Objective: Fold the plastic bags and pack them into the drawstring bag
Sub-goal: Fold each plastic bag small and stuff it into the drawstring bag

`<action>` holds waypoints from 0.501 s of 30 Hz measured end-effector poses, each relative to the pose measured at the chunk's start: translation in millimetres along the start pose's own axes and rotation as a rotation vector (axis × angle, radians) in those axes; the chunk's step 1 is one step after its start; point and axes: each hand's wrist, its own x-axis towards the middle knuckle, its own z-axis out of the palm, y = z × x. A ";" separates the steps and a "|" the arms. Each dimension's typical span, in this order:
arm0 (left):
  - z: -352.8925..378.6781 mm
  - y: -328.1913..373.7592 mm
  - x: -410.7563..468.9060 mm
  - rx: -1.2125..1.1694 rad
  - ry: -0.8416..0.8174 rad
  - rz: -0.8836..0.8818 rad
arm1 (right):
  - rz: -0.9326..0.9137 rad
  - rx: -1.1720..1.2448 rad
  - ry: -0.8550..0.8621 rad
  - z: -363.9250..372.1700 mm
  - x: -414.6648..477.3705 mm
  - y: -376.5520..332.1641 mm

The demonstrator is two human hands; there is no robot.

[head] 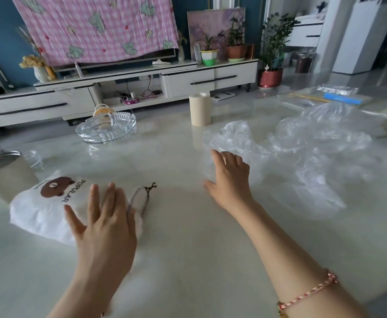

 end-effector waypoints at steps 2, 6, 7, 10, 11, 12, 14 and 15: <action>0.5 -10.1 2.8 -0.001 -0.059 -0.150 | 0.094 -0.091 -0.037 -1.5 -2.6 6.2; -4.6 -24.8 9.1 -0.006 -0.011 -0.217 | 0.058 -0.220 0.024 0.4 -5.5 3.6; -5.2 -21.2 10.5 -0.040 0.055 -0.187 | 0.031 -0.195 0.072 2.9 -6.4 5.9; -22.3 -6.1 15.3 -0.200 0.230 0.027 | -0.043 0.077 0.385 -10.4 -8.0 -0.1; -20.3 2.9 15.7 -0.273 0.266 0.111 | -0.086 0.155 0.501 -16.1 -8.4 -0.3; -23.2 6.3 8.8 -0.327 0.276 0.180 | -0.143 0.233 0.525 -22.8 -17.1 -7.2; -19.8 12.5 1.9 -0.417 0.293 0.322 | -0.259 0.366 0.478 -32.1 -40.8 -19.3; -18.1 14.2 -0.5 -0.445 0.291 0.388 | -0.308 0.407 0.431 -36.5 -59.2 -24.3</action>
